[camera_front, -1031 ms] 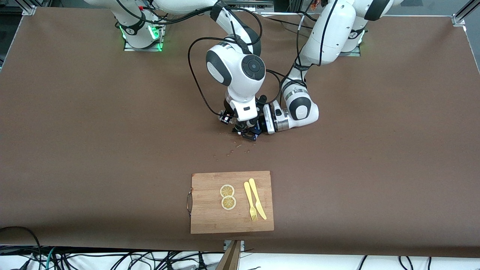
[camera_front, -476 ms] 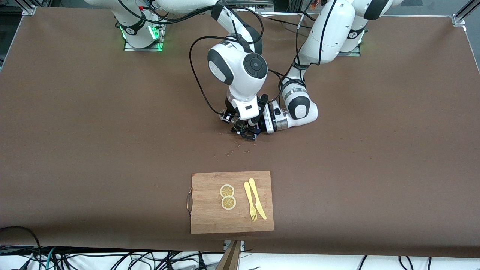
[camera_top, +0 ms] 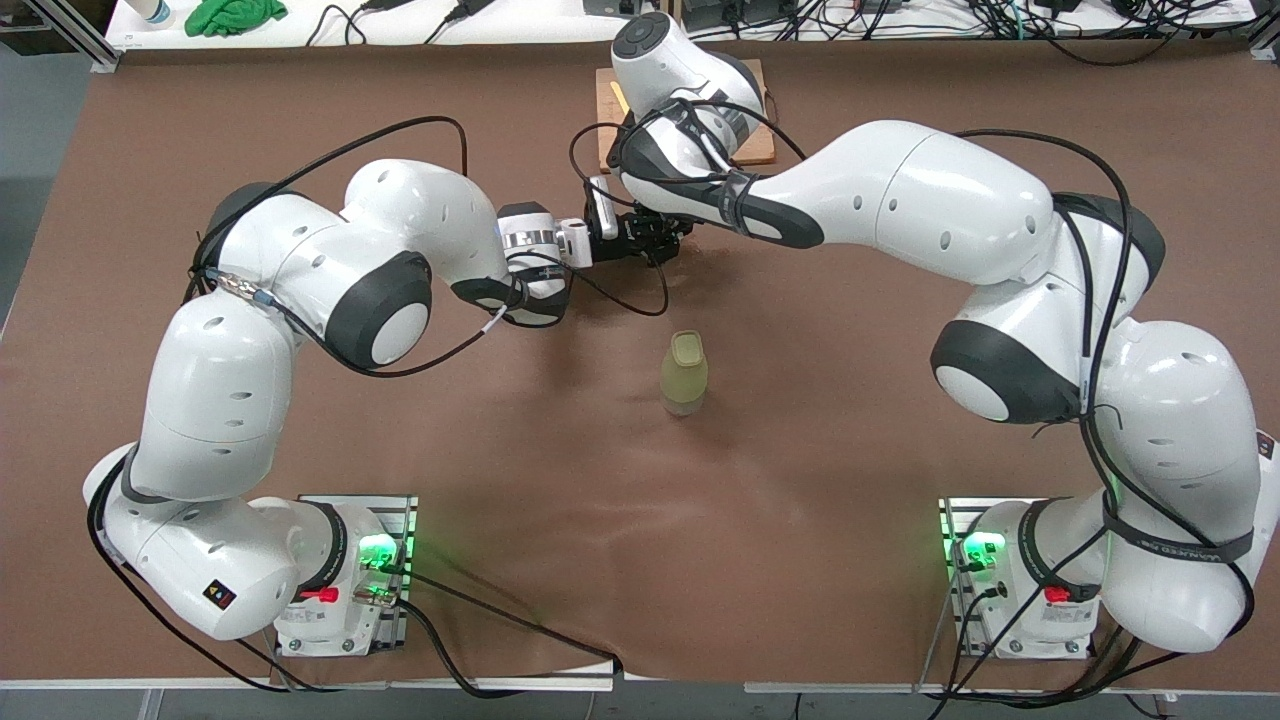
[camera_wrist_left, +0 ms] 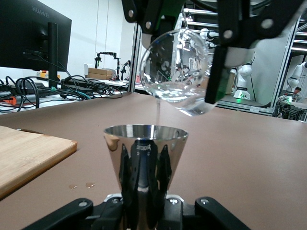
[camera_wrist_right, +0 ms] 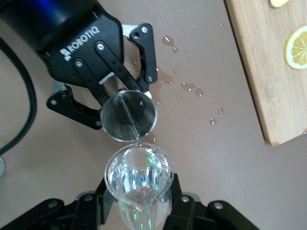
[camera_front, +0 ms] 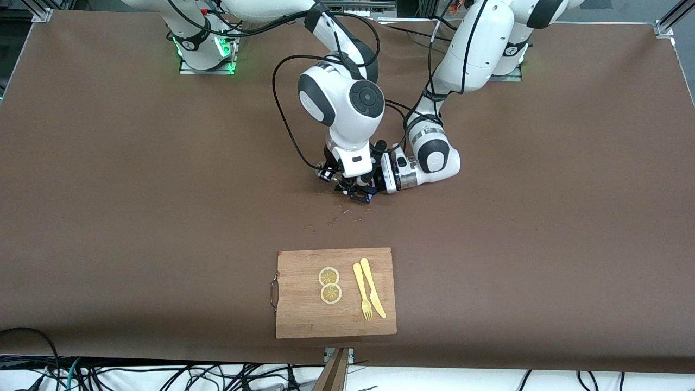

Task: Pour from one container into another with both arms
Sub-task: 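Tilt the glass cup with the right gripper, pouring liquid into the jigger, then carry the glass cup back with the right gripper while the left gripper returns the jigger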

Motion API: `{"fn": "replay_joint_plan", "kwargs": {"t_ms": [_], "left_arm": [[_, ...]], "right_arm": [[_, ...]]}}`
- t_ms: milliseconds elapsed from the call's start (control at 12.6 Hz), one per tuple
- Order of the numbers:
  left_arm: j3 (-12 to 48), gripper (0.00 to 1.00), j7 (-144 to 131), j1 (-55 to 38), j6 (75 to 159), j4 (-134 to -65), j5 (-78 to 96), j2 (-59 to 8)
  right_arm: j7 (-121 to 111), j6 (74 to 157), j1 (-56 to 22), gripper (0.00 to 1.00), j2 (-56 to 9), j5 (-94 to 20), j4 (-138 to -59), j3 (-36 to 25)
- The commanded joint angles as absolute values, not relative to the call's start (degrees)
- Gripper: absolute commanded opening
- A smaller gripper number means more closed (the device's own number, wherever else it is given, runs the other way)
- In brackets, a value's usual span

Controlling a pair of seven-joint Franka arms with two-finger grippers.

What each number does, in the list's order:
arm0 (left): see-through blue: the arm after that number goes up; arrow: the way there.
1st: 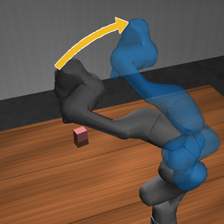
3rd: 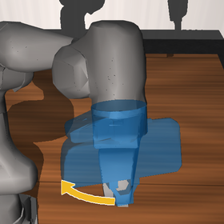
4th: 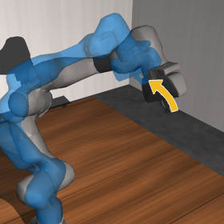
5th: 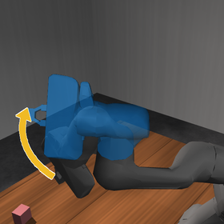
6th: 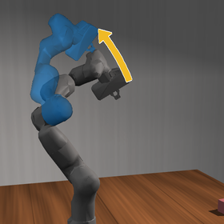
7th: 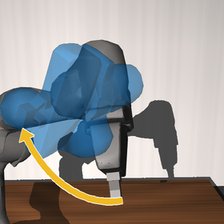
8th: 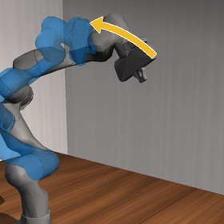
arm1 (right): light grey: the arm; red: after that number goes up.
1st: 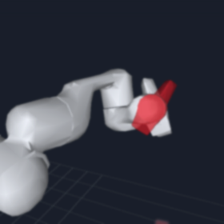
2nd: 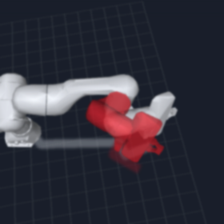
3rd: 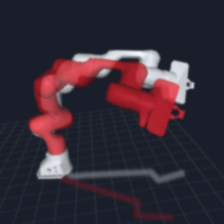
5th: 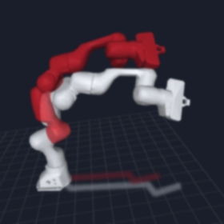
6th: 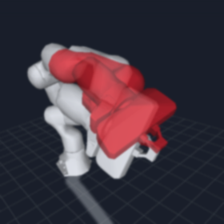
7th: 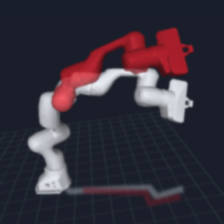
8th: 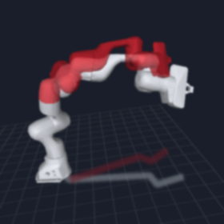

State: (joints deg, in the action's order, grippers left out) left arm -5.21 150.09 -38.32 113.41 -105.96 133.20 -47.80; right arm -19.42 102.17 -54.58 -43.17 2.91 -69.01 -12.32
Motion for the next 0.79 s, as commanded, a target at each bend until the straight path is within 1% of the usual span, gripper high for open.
{"fn": "replay_joint_plan", "kwargs": {"t_ms": [0, 238, 476, 714], "left_arm": [[-5.8, 0.00, 152.4, -39.3, 114.3, -107.1, 135.8, -46.4], [-6.0, 0.00, 152.4, -39.3, 114.3, -107.1, 135.8, -46.4], [-6.2, 0.00, 152.4, -39.3, 114.3, -107.3, 135.8, -46.4], [-7.0, 0.00, 152.4, -38.4, 114.3, -107.4, 134.9, -45.5]], "right_arm": [[-19.7, 100.5, -53.1, 0.10, -43.7, -1.3, -65.4, -12.5], [-25.9, 101.1, -49.0, 0.10, -42.5, -11.8, -64.6, -13.0], [-34.0, 101.2, -42.4, 0.10, -39.9, -20.0, -65.4, -12.7], [-42.9, 103.4, -36.5, 0.10, -34.2, -27.4, -73.0, -12.6]]}}
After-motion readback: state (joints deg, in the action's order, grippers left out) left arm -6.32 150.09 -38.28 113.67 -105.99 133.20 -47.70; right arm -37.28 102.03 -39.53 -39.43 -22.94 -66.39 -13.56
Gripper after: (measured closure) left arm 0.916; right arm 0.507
